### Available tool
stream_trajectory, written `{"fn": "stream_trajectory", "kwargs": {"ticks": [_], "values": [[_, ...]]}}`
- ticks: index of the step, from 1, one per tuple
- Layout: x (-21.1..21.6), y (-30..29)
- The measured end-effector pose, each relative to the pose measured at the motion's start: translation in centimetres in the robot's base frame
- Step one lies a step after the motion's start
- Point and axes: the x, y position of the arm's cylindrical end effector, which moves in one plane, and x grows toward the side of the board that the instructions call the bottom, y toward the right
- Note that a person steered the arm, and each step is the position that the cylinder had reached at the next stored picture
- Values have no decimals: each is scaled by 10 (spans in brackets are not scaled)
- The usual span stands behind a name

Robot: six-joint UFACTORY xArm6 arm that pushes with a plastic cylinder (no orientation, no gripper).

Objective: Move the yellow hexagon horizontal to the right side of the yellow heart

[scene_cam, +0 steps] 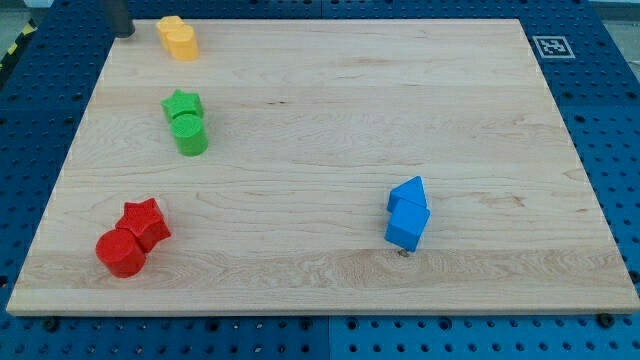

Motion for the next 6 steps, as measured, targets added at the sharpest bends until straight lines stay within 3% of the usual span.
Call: {"fn": "stream_trajectory", "kwargs": {"ticks": [3, 5, 6], "values": [[1, 73], [13, 73], [14, 108]]}}
